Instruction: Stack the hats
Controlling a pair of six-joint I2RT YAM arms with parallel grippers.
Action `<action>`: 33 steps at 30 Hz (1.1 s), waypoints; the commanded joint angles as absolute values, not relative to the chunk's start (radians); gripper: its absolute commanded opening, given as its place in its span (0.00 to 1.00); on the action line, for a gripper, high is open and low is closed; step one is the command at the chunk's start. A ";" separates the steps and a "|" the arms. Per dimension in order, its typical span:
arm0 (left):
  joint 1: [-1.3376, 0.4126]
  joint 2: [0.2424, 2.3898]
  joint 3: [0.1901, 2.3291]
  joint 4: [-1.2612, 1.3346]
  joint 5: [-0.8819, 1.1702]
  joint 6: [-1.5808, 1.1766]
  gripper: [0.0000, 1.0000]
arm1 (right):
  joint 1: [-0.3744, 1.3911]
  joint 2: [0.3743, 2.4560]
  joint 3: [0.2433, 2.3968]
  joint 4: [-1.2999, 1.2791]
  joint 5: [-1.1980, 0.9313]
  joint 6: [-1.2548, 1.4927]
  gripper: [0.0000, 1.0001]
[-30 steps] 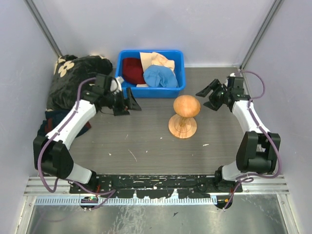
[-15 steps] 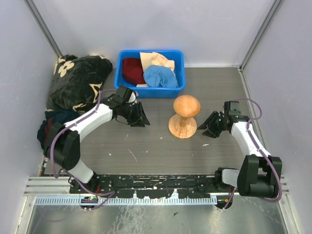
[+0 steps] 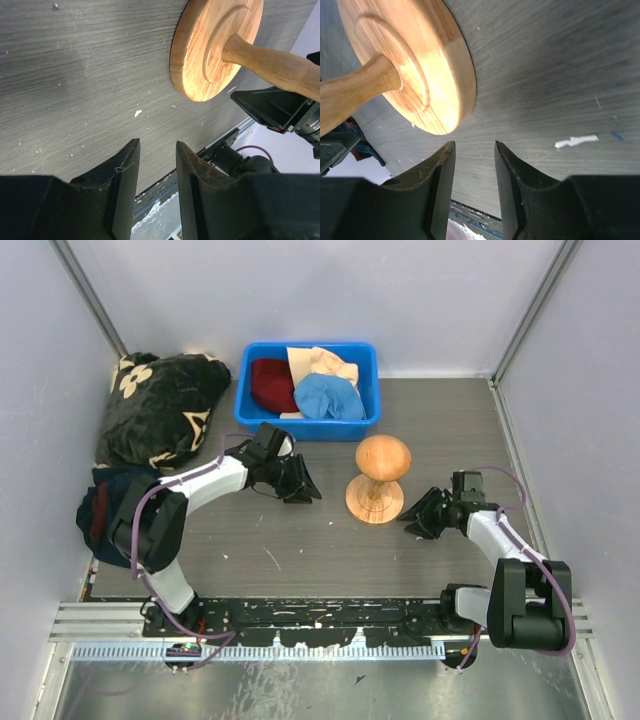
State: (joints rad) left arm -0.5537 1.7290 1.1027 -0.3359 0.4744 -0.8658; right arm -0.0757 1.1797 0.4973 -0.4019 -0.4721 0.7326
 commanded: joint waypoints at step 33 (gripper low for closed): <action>-0.257 1.797 1.651 -0.604 0.366 -0.640 0.68 | -0.015 1.261 0.621 -0.215 -0.454 0.750 0.61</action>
State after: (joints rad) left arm -0.2680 1.7023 1.4994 -0.5972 0.3637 -0.7109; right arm -0.0166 1.3769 0.5148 -0.0811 -0.5301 0.8394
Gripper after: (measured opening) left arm 0.642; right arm 0.581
